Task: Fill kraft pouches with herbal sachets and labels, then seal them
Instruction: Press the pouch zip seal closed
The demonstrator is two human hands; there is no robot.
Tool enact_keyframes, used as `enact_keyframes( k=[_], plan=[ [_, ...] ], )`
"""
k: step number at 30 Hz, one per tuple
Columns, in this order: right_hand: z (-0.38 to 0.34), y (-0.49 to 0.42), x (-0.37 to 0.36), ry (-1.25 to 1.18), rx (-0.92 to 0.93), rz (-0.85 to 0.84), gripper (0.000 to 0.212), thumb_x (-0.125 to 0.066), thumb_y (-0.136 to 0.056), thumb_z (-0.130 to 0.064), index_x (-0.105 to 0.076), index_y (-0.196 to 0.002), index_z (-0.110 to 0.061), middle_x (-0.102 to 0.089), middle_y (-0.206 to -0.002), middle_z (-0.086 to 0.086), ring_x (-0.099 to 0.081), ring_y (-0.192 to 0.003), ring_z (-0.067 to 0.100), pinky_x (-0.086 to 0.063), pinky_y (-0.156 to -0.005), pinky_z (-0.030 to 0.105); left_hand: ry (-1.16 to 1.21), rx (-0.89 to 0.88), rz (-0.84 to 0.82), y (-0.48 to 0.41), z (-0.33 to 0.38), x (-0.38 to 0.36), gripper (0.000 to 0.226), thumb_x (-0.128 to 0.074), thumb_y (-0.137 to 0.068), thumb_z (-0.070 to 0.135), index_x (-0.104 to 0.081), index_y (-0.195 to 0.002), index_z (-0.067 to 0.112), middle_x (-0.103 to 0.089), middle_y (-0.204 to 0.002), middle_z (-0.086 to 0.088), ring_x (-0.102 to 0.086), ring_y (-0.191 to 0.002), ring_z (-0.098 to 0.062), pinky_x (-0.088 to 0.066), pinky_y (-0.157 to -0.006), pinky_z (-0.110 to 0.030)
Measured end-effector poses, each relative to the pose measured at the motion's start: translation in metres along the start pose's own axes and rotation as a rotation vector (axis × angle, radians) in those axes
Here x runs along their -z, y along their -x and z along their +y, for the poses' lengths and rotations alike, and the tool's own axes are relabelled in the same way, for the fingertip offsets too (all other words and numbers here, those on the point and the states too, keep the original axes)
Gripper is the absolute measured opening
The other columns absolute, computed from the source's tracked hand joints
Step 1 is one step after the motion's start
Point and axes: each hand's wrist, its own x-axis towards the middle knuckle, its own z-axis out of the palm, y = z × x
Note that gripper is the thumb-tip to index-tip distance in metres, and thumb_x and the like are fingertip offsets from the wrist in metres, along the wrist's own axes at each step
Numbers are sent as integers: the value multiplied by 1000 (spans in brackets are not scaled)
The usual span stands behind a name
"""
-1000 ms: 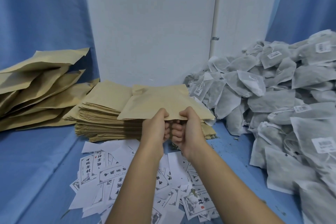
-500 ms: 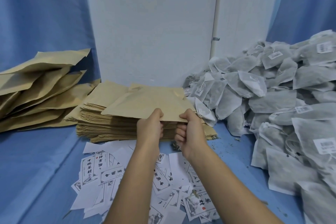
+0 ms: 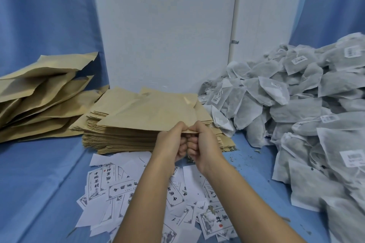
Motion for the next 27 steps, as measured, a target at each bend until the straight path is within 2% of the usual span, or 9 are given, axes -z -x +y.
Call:
enact_keyframes(
  k=[3,6,9,14,16,18,22,25,27],
  plan=[
    [1,1,1,111,-15,-43,35,-45,-86,-11,-43,-51,-14,-39,-35,-5,-23,-29,6,-17,-31,16,42,-27,37,-1,-3,-1,28,-51,-83,8,-40,-57,12,-26,-43,1,-20,-35,-10,-18,-41,-21],
    [2,3,1,156,-21,-34,40,-48,-88,-13,-45,-48,-15,-36,-35,-7,-23,-29,6,-17,-31,16,29,-43,101,-2,-4,0,28,-51,-82,8,-40,-57,11,-27,-45,-1,-21,-34,-11,-18,-42,-21],
    [0,3,0,102,-15,1,33,-46,-90,-11,-44,-57,-11,-38,-34,-6,-25,-26,5,-18,-30,15,0,-25,97,0,-2,1,25,-53,-83,14,-47,-60,9,-34,-38,3,-26,-31,-10,-23,-39,-18],
    [1,0,2,-64,15,117,26,-47,-88,-14,-36,-64,-15,-28,-37,-7,-18,-30,6,-16,-30,18,91,-58,125,-1,-1,3,29,-50,-87,11,-43,-59,8,-32,-31,8,-21,-26,-7,-16,-31,-13],
    [5,1,1,-33,31,97,25,-49,-88,-22,-42,-65,-13,-33,-39,-5,-23,-30,7,-19,-31,18,80,-31,56,0,-1,0,31,-49,-89,13,-45,-58,7,-31,-32,7,-23,-26,-7,-18,-33,-13],
    [6,2,-1,57,60,104,29,-51,-89,-21,-48,-62,-10,-42,-39,-3,-32,-28,7,-25,-31,16,90,13,-23,1,-2,-2,35,-50,-92,18,-48,-59,7,-32,-33,5,-25,-28,-8,-21,-35,-14],
    [3,0,0,-44,86,199,31,-49,-89,-12,-39,-60,-13,-35,-36,-6,-26,-28,6,-21,-31,17,136,-52,103,1,-3,1,33,-51,-89,15,-45,-58,8,-32,-32,7,-23,-27,-7,-18,-33,-14],
    [3,0,1,-86,63,164,33,-48,-90,-15,-35,-60,-15,-31,-37,-7,-21,-29,6,-17,-31,17,151,-68,100,-1,-1,2,31,-50,-89,10,-43,-59,7,-31,-32,7,-22,-26,-6,-15,-32,-13],
    [2,-1,2,-25,43,117,34,-49,-92,-21,-38,-60,-14,-33,-39,-5,-22,-31,7,-16,-32,16,131,-40,54,-1,0,6,31,-51,-90,13,-45,-60,8,-31,-35,7,-23,-28,-7,-17,-33,-14]
  ],
)
